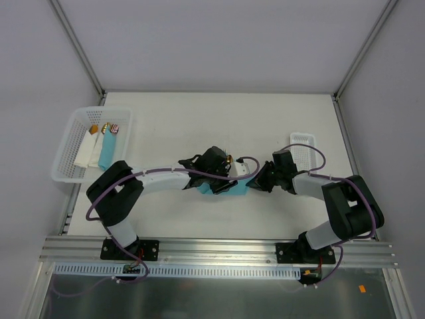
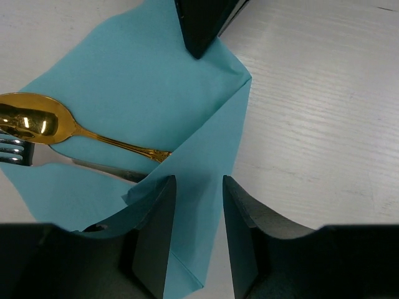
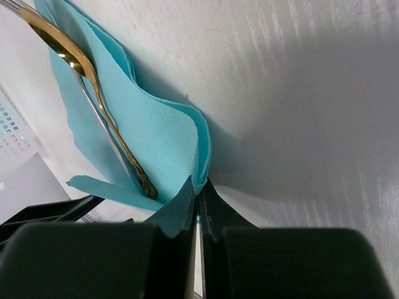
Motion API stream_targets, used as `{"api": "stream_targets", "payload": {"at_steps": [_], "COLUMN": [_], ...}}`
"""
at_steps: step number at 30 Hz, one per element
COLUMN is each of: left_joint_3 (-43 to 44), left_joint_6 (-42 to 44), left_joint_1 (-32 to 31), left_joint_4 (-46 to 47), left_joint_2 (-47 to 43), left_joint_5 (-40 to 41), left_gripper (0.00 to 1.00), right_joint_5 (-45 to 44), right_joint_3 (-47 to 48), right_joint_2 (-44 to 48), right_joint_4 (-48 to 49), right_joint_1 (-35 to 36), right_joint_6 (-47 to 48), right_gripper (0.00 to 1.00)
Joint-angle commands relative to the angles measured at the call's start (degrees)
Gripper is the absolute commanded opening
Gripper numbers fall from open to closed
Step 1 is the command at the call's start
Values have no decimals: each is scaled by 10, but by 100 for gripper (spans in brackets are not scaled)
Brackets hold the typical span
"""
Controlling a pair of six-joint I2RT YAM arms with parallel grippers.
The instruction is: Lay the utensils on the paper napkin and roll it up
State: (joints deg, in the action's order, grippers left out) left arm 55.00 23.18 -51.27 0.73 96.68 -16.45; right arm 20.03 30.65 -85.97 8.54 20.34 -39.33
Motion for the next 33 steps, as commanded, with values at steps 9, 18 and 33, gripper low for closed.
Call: {"api": "stream_targets", "payload": {"at_steps": [9, 18, 33], "left_joint_3": [56, 58, 61], "left_joint_6": [-60, -74, -96], "left_joint_1": [6, 6, 6], "left_joint_4": [-27, -37, -37], "left_joint_2": [44, 62, 70], "left_joint_5": [16, 51, 53], "left_gripper": [33, 31, 29], "right_joint_5": [23, 55, 117], "right_joint_3": [4, 11, 3], "right_joint_2": [6, 10, -39], "right_joint_4": [23, 56, 192], "right_joint_1": [-3, -3, 8], "right_joint_6": [15, -8, -133], "right_gripper": [5, 4, 6]}}
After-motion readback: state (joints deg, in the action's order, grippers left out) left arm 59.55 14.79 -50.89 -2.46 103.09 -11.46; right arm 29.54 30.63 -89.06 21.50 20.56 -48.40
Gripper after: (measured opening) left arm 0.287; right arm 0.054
